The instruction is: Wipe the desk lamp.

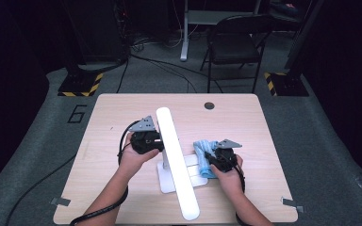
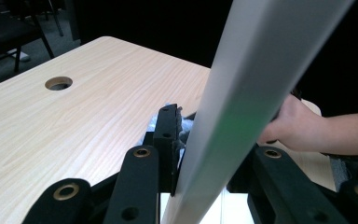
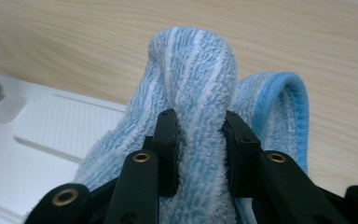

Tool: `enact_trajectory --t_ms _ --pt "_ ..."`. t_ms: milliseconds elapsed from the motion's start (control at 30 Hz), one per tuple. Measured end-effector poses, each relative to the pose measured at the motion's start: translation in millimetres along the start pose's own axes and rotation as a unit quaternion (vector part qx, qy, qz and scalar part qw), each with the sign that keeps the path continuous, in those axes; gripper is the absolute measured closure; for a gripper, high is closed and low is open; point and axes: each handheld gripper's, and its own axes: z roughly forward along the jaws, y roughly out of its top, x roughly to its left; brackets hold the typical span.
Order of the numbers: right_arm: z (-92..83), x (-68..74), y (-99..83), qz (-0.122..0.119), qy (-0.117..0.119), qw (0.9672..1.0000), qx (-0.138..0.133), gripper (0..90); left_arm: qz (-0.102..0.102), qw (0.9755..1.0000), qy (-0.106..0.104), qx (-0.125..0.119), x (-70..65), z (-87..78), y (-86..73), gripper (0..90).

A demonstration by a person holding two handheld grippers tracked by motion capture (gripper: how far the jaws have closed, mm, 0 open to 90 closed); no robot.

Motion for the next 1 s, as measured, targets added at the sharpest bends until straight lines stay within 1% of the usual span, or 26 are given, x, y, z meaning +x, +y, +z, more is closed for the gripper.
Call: enact_trajectory --t_ms 67,100,133,167,200,233,267,300,333,367,400,433,533,567,600,633,667,700,767,833,867,900,933,967,1000 --pt "2.6 -6.3 1.8 -0.002 -0.011 0.9999 0.004 69.3 0.000 1.0000 -0.004 0.000 0.1 -0.1 -0.1 70.6" --pt "2.6 -6.3 1.8 -0.002 -0.011 0.9999 0.004 69.3 -0.001 1.0000 -0.006 -0.002 0.6 -0.4 -0.3 70.6" --pt "3.6 -7.6 1.9 -0.005 -0.012 0.9999 0.010 69.2 -0.008 0.9999 -0.005 -0.005 0.1 -1.3 -0.5 68.1" --pt "5.7 -7.4 1.7 -0.008 -0.014 0.9998 0.012 69.1 -0.014 0.9999 -0.002 -0.007 0.8 -5.0 -0.1 61.7" --pt "5.7 -7.4 1.7 -0.008 -0.014 0.9998 0.012 69.1 -0.014 0.9999 -0.002 -0.007 0.8 -5.0 -0.1 61.7" --pt "7.5 -7.8 1.6 -0.016 -0.017 0.9996 0.015 69.0 -0.016 0.9998 -0.001 -0.008 1.6 -8.7 0.2 61.7" --pt "7.5 -7.8 1.6 -0.016 -0.017 0.9996 0.015 69.0 -0.016 0.9998 -0.001 -0.008 1.6 -8.7 0.2 61.7" --pt "10.1 -9.6 1.6 -0.026 -0.025 0.9993 0.015 69.0 -0.020 0.9998 0.000 -0.001 1.1 -10.9 0.4 61.8" --pt "10.1 -9.6 1.6 -0.026 -0.025 0.9993 0.015 69.0 -0.020 0.9998 0.000 -0.001 1.1 -10.9 0.4 62.1" --pt "10.7 -10.2 1.6 -0.025 -0.027 0.9991 0.019 68.9 -0.014 0.9999 0.000 0.002 1.1 -11.7 0.6 62.1" --pt "12.2 -12.5 2.0 -0.026 -0.028 0.9991 0.021 68.6 -0.012 0.9999 -0.003 0.008 0.8 -12.5 0.8 64.2" --pt "14.5 -12.9 3.0 -0.023 -0.025 0.9991 0.025 67.8 -0.007 0.9999 -0.004 0.011 -0.3 -12.6 0.2 70.3" --pt "17.8 -11.2 3.5 -0.026 -0.024 0.9990 0.028 65.7 -0.003 0.9999 -0.004 0.009 0.0 -12.4 -0.3 71.4" --pt "21.4 -7.3 4.1 -0.017 -0.026 0.9991 0.028 61.6 -0.001 1.0000 0.000 0.009 -0.6 -12.3 -0.2 71.9" --pt "21.4 -7.3 4.1 -0.017 -0.026 0.9991 0.028 61.6 -0.001 1.0000 0.000 0.009 -0.6 -12.3 -0.2 72.0" --pt "23.0 -7.5 4.1 -0.014 -0.025 0.9993 0.026 59.1 0.002 1.0000 0.004 0.008 -1.1 -12.0 -0.2 72.3" --pt "23.2 -7.1 4.0 -0.003 -0.025 0.9994 0.025 59.1 0.003 1.0000 0.005 0.006 -1.3 -11.7 -0.4 72.5" --pt "23.2 -7.1 4.0 -0.003 -0.025 0.9994 0.025 59.1 0.003 1.0000 0.005 0.006 -1.3 -11.7 -0.4 72.6" --pt "24.3 -7.9 2.4 0.008 -0.018 0.9995 0.025 61.7 0.007 0.9999 0.012 0.005 -2.4 -11.5 -0.5 72.7" --pt "23.3 -5.3 0.7 0.000 -0.015 0.9995 0.028 65.6 0.009 0.9998 0.015 0.004 -3.8 -11.3 -1.0 72.9" --pt "22.8 -4.2 0.3 -0.010 -0.016 0.9995 0.027 66.6 0.010 0.9997 0.020 0.005 -4.4 -11.4 -1.1 73.0" --pt "21.4 -3.1 -0.3 -0.011 -0.014 0.9994 0.029 67.5 0.011 0.9998 0.018 0.005 -4.6 -11.4 -0.9 73.0" --pt "20.5 -3.2 -0.8 -0.014 -0.011 0.9995 0.027 68.1 0.011 0.9996 0.025 0.005 -5.6 -11.0 -0.6 73.1" --pt "16.9 -1.7 -3.1 -0.008 -0.007 0.9995 0.030 69.0 0.014 0.9993 0.034 0.012 -7.7 -10.8 0.8 73.1" --pt "16.9 -1.7 -3.1 -0.008 -0.007 0.9995 0.030 69.0 0.014 0.9993 0.034 0.012 -7.7 -10.8 0.8 73.2"
